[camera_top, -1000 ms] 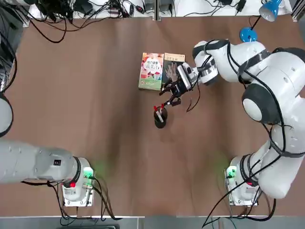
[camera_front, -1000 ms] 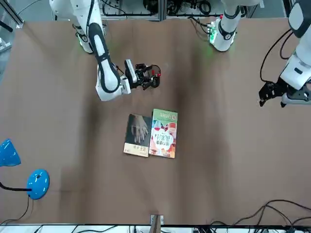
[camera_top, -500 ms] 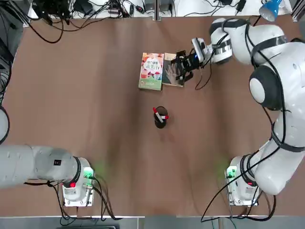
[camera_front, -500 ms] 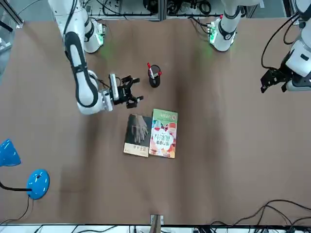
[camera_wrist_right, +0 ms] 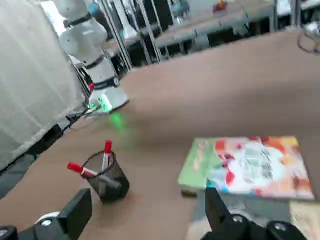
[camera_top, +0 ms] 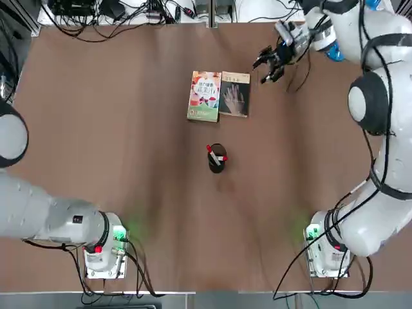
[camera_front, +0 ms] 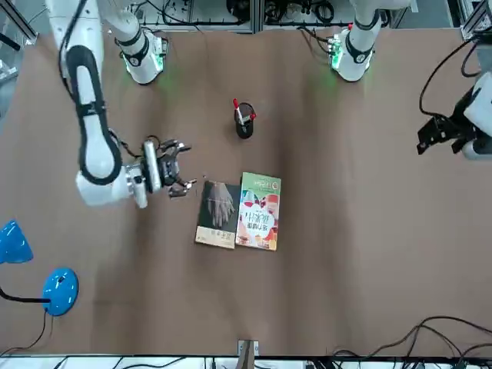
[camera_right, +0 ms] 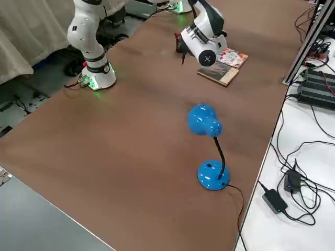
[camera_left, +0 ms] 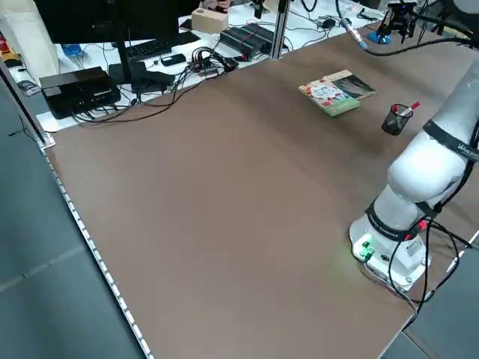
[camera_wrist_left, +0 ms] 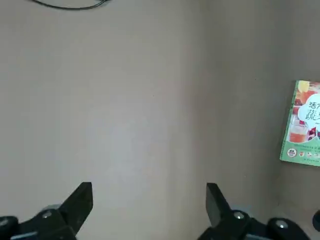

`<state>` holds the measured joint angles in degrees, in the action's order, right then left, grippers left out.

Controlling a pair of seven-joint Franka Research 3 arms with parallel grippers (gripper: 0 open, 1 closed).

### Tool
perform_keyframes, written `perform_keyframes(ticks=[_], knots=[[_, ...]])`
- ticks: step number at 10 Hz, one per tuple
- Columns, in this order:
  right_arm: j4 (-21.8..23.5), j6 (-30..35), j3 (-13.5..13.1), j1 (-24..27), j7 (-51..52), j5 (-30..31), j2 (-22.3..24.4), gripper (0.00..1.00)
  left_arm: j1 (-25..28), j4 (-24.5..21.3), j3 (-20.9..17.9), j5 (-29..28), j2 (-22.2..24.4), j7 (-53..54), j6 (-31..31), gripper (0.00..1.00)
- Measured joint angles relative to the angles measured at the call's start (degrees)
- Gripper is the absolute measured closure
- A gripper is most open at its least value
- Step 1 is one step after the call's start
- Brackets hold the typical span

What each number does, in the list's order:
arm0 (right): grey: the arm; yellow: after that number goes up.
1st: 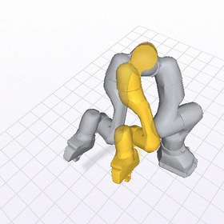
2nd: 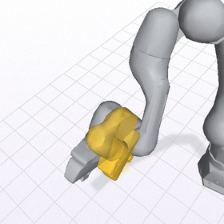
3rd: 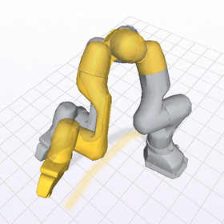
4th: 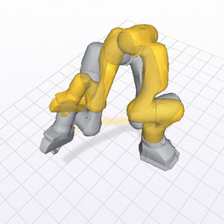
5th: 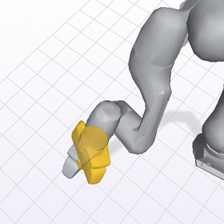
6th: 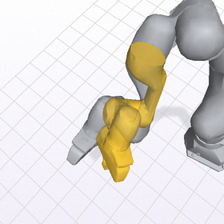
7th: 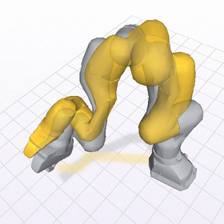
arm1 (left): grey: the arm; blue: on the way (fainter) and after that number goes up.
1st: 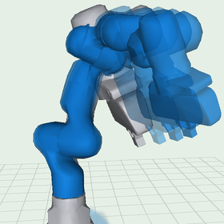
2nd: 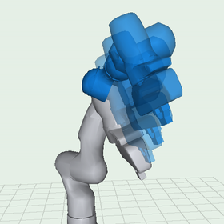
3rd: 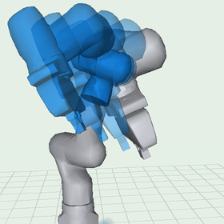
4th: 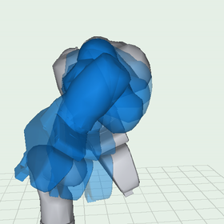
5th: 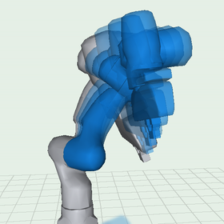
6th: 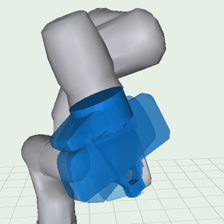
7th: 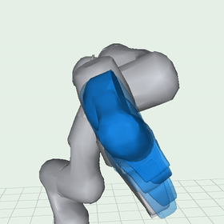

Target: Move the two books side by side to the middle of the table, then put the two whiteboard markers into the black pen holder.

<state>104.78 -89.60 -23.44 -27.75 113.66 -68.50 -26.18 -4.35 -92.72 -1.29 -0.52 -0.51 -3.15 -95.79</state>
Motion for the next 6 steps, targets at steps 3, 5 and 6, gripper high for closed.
perform_keyframes(ticks=[3, 5, 6], knots=[[-7.8, -2.9, -3.8, 0.5, -17.2, 15.3, 0.9, 0.00, 0.0, 0.0, 1.7, 0.0, 0.0, -1.4, 1.8, 0.00], [-9.4, -5.7, -5.6, 0.5, -27.0, 25.7, 3.5, 0.00, 0.1, 0.0, 1.7, 0.0, 0.0, -1.4, 2.3, 0.00], [-9.8, -6.8, -6.4, 0.5, -31.3, 30.8, 5.1, 0.00, 0.1, 0.0, 1.8, 0.0, 0.1, -1.4, 2.3, 0.00]])
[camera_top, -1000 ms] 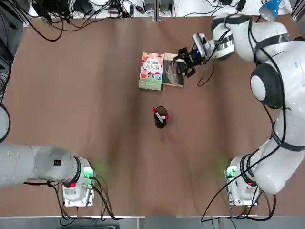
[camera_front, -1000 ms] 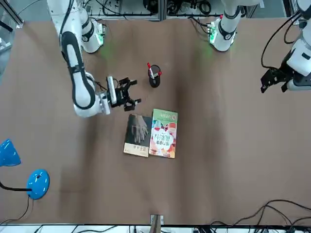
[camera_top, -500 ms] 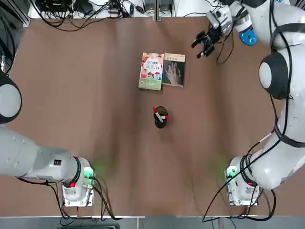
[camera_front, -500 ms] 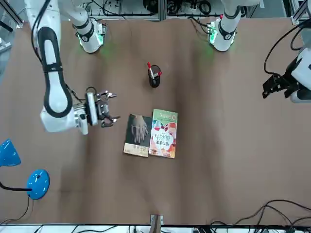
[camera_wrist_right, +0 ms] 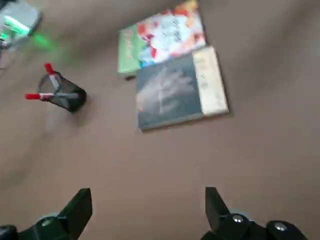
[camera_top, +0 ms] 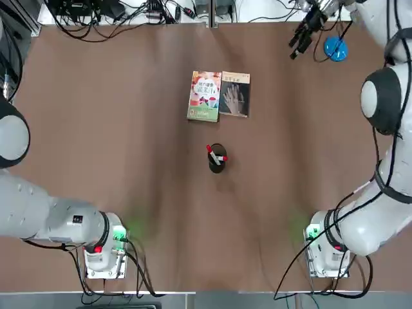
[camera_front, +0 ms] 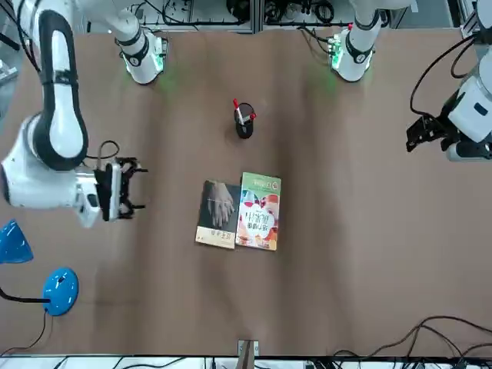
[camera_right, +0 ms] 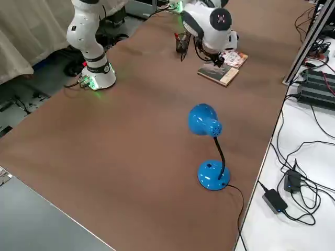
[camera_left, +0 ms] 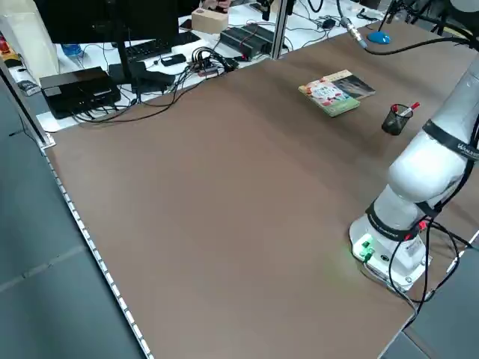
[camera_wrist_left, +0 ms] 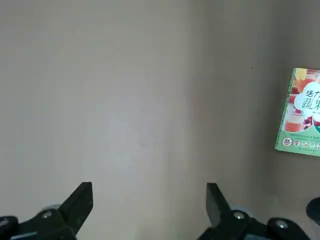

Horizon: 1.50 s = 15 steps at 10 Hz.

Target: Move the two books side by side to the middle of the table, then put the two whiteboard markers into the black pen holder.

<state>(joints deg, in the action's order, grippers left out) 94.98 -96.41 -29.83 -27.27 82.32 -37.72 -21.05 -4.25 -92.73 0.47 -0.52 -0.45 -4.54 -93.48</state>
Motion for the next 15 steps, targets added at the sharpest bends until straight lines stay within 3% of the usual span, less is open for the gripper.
perform_keyframes(ticks=[3, 6, 9, 11, 15], knots=[[-1.8, -1.1, -2.4, 0.0, -10.4, 9.8, 3.2, 0.00, -0.1, 0.0, 0.1, 0.0, 0.0, 0.0, 0.0, 0.00], [-2.6, -1.3, -3.1, -0.1, -35.8, 19.4, 7.6, 0.00, -0.2, 0.1, 0.3, 0.0, 0.0, -0.1, 0.0, 0.00], [-2.7, -1.3, -3.0, -0.2, -61.7, 25.1, 11.5, 0.00, 0.0, 1.3, 0.2, 0.0, 0.0, -0.1, 0.0, 0.00], [-4.9, -0.7, -3.0, -0.2, -66.3, 28.3, 12.6, 0.00, -0.1, 1.4, 0.2, 0.0, 0.0, -0.1, 0.0, 0.00], [-6.8, 0.3, -3.3, 0.9, -70.3, 29.1, 12.7, 0.00, 0.0, 1.5, 0.2, 1.1, 0.0, -0.1, 0.0, 0.00]])
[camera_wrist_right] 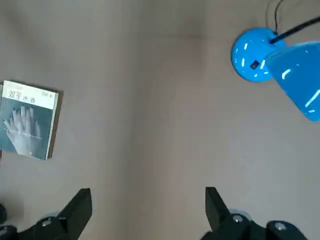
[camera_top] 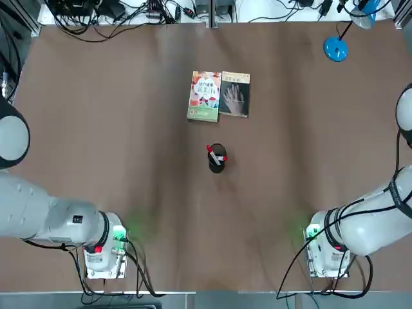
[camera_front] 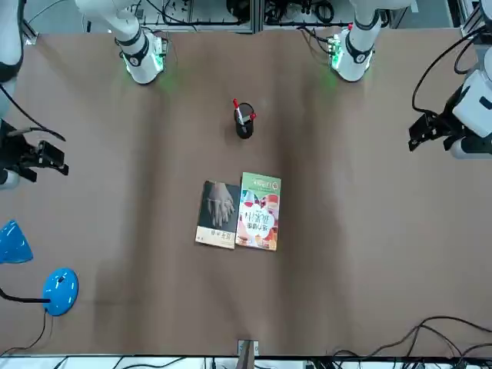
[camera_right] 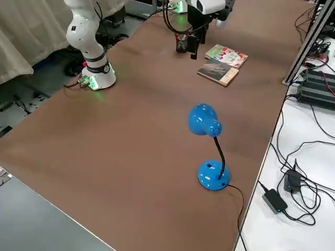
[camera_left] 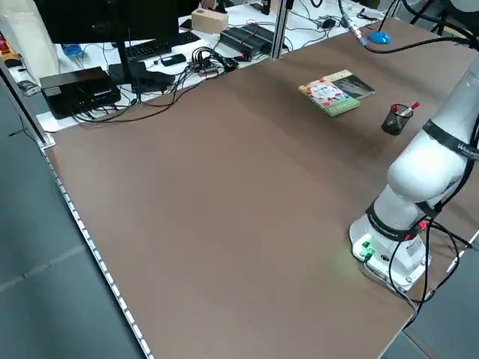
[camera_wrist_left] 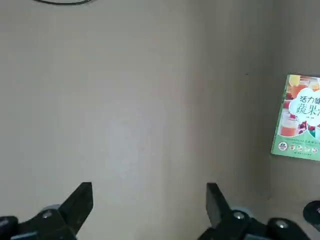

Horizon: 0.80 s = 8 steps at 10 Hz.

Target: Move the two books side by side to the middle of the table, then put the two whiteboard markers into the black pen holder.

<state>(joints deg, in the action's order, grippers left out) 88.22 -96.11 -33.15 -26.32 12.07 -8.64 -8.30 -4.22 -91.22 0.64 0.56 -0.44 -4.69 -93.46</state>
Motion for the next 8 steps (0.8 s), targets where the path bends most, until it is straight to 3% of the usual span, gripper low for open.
perform_keyframes(ticks=[1, 2, 3, 4, 5, 6, 8], knots=[[0.0, 0.0, 1.0, 1.6, -0.5, 0.1, 0.0, 0.00, 0.0, 0.0, -0.1, 1.2, 0.0, 0.0, 0.0, 0.00], [-0.1, 0.0, 6.2, 6.9, -0.5, 1.1, 0.1, 0.00, 0.1, 0.0, -0.1, 1.5, 0.0, -0.1, 0.1, 0.00], [-0.3, 0.0, 15.9, 15.8, -0.7, 3.1, 0.3, 0.00, 0.1, 0.0, -0.1, 1.5, 0.0, -0.1, 0.4, 0.00], [-0.6, 0.0, 23.5, 22.5, -1.3, 4.7, 0.5, 0.00, 0.1, 0.0, -0.1, 1.5, 0.0, -0.1, 0.7, 0.00], [-0.7, 0.0, 28.2, 26.7, -1.7, 5.4, 0.9, 0.00, 0.2, 0.0, -0.2, 1.5, 0.0, -0.1, 0.8, 0.00], [-0.7, 0.1, 31.3, 29.7, -1.8, 5.6, 1.3, 0.00, 0.2, 0.0, -0.2, 1.5, 0.0, -0.1, 0.9, 0.00], [-0.7, 0.3, 32.9, 31.0, -1.8, 5.7, 1.9, 0.00, 0.3, 0.0, -0.2, 1.5, 0.0, -0.1, 1.0, 0.00]])
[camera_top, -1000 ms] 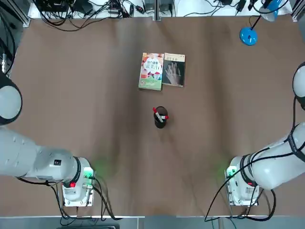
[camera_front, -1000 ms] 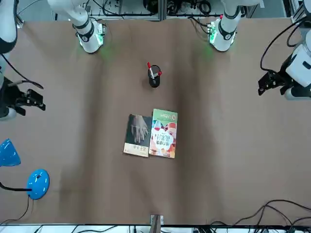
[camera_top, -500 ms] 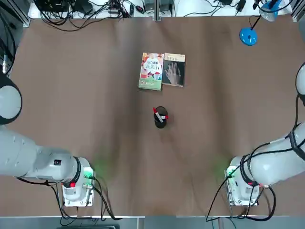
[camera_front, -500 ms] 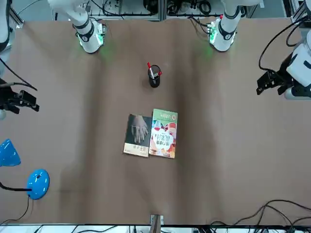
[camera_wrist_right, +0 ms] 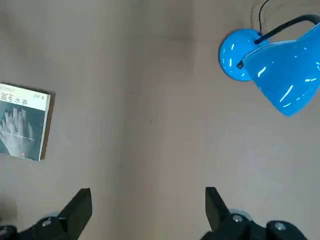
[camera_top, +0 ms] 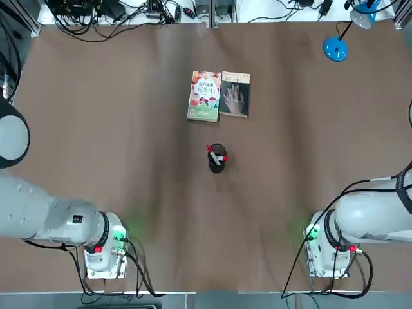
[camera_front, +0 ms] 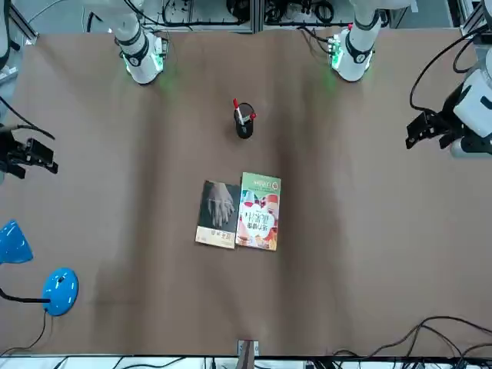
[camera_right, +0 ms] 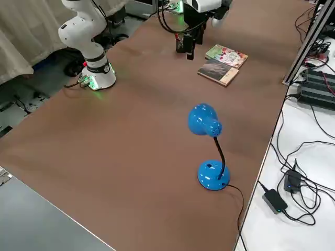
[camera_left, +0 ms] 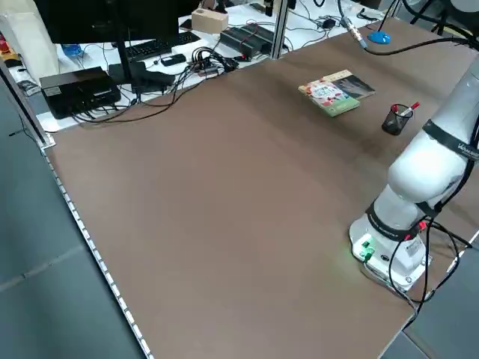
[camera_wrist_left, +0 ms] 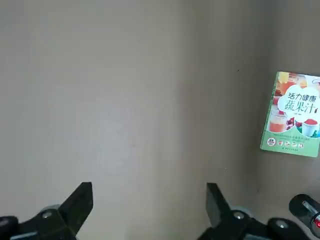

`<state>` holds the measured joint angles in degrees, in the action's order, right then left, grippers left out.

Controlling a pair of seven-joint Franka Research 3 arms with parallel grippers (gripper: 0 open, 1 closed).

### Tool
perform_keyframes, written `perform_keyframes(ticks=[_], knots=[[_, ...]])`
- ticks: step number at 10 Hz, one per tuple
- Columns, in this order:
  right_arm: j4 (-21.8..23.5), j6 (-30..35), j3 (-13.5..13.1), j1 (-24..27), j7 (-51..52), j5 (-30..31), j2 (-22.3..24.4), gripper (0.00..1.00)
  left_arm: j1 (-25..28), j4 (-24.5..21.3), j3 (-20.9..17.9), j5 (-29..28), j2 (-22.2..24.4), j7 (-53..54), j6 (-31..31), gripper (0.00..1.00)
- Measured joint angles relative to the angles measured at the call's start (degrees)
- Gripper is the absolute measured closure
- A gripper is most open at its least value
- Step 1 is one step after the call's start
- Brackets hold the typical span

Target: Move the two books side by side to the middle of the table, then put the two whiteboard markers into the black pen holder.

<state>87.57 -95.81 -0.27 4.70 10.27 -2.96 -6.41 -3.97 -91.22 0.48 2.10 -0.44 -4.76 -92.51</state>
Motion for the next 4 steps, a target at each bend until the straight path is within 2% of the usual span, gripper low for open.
perform_keyframes(ticks=[4], knots=[[0.0, 0.0, 0.3, 0.1, -0.1, 0.1, 0.0, 0.00, 0.0, 0.0, 0.0, 0.0, 0.0, 0.0, 0.0, 0.00]])
